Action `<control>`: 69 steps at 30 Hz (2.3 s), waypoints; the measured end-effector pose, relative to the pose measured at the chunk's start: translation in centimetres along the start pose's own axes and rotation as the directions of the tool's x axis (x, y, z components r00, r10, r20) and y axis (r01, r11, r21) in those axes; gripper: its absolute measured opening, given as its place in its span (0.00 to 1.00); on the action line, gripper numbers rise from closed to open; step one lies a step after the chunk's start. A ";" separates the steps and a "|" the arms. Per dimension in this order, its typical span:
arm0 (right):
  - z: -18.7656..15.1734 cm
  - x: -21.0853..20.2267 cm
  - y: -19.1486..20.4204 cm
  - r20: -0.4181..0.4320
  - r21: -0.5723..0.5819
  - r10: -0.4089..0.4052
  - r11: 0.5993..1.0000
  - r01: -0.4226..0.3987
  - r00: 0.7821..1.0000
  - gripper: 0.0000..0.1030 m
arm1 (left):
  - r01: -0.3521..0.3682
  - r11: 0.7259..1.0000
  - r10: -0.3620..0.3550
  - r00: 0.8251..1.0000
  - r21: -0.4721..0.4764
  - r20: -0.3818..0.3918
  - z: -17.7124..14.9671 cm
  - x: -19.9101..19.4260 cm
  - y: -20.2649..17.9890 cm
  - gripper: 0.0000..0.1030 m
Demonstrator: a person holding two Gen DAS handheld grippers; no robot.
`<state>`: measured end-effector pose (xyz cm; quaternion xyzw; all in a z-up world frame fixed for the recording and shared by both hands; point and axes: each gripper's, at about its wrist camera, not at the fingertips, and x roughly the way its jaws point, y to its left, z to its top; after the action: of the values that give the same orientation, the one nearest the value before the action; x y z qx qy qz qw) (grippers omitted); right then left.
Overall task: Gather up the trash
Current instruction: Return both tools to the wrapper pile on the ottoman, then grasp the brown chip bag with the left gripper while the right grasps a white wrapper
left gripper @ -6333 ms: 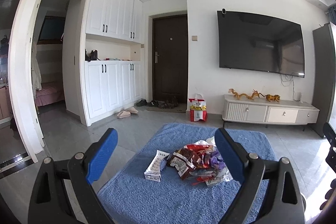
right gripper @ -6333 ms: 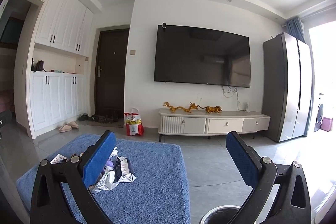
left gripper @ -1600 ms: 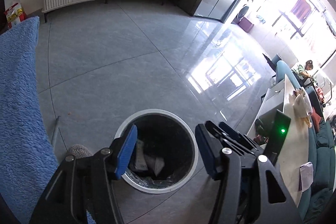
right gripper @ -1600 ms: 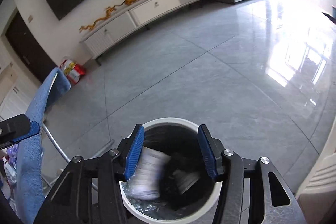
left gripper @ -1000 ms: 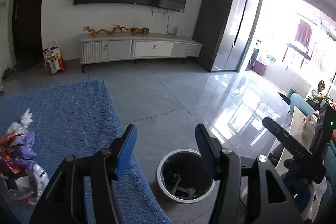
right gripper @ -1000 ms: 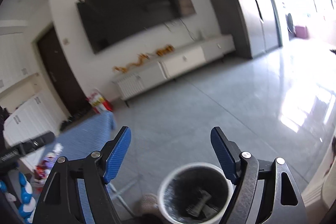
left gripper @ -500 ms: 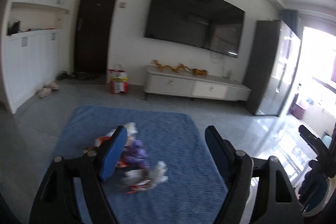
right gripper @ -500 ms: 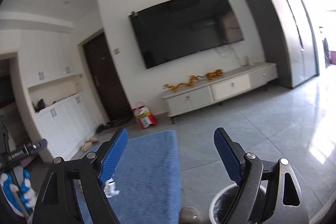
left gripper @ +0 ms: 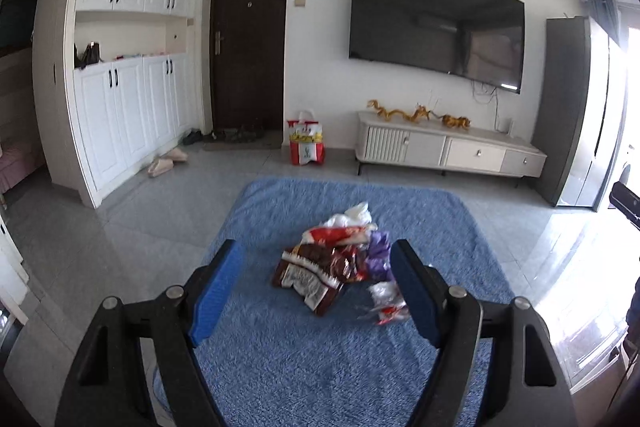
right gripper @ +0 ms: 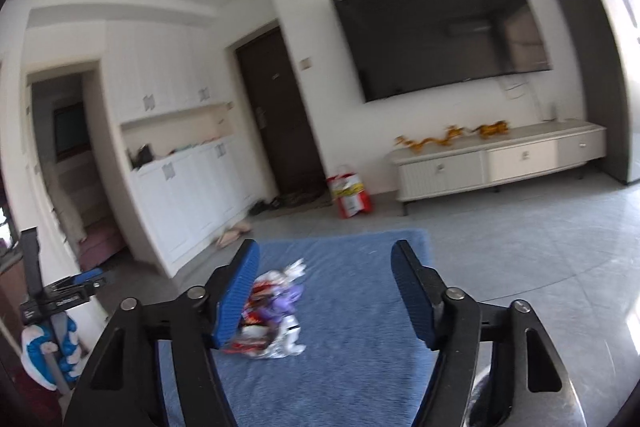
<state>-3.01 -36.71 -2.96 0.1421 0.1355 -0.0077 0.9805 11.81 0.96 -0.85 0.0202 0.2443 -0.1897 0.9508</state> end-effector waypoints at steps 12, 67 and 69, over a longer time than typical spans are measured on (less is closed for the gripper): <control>-5.6 13.4 1.2 -0.292 0.020 0.107 0.994 -0.106 0.951 0.59 | 0.043 0.999 -0.047 0.975 -0.021 -0.218 -4.4 11.1 2.0 0.73; -6.0 13.2 4.4 -0.294 -0.339 -0.181 0.938 0.075 0.939 0.16 | 0.181 0.974 -0.201 0.968 -0.139 -0.147 -5.4 9.6 3.4 0.08; -5.7 11.9 3.3 -0.275 -0.317 -0.190 0.944 0.097 0.943 0.16 | 0.199 0.971 -0.217 0.966 -0.132 -0.143 -5.0 9.0 2.7 0.08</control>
<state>7.11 -31.63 -10.53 -0.0185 0.2933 -0.0376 0.9551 17.86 0.95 -9.63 -0.0463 0.3294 -0.2719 0.9030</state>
